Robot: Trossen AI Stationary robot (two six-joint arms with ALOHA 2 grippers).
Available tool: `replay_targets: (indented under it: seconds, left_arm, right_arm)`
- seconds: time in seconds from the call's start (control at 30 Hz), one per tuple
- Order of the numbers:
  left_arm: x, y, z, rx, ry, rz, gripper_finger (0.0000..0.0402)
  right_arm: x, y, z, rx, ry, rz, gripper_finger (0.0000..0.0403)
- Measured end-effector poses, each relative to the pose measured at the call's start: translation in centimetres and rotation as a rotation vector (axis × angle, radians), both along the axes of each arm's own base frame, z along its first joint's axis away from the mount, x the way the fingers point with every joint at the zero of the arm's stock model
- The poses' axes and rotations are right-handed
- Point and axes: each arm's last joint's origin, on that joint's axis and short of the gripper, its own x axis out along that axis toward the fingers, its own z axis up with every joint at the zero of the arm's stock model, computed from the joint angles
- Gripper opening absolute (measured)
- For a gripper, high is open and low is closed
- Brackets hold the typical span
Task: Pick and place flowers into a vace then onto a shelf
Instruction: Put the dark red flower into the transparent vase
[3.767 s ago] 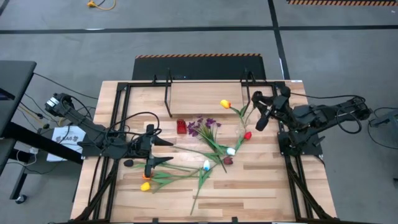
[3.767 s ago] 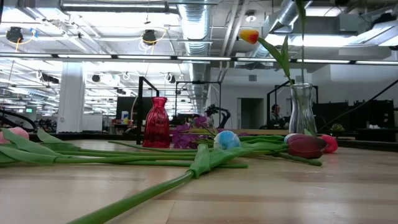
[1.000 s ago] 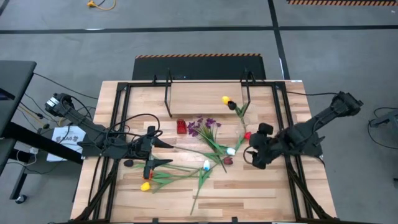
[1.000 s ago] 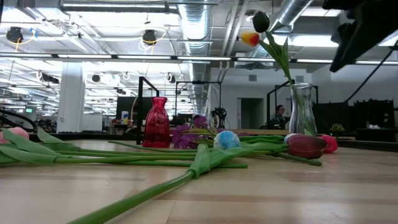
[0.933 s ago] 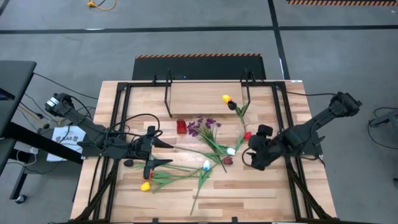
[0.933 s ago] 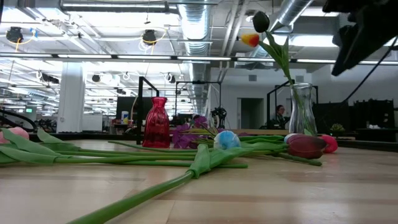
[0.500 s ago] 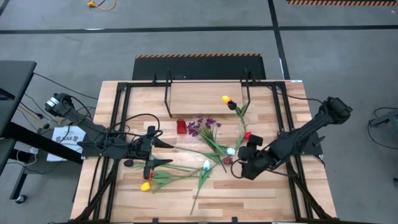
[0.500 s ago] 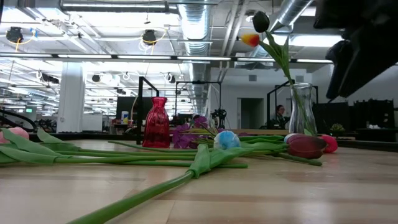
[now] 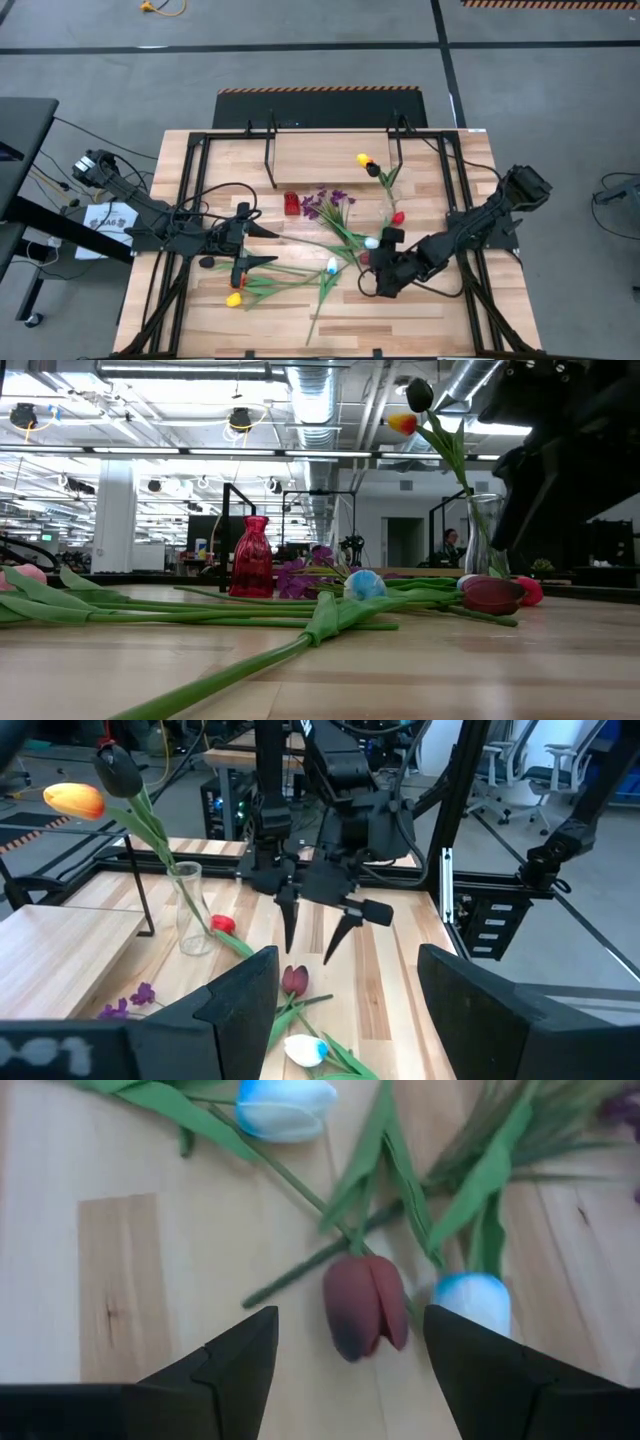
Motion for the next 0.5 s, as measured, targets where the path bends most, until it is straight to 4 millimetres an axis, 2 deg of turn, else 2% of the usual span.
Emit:
replay_targets:
  seconds: [0.3, 0.5]
  left_arm:
    - [0.0, 0.0, -0.1, 0.005, 0.007, 0.000, 0.0231]
    - [0.0, 0.0, -0.2, 0.012, 0.017, 0.000, 0.0231]
  right_arm:
    - [1.0, -0.3, 0.3, 0.000, -0.060, 0.041, 0.0244]
    - [2.2, -0.5, -0.5, -0.007, -0.079, 0.049, 0.0244]
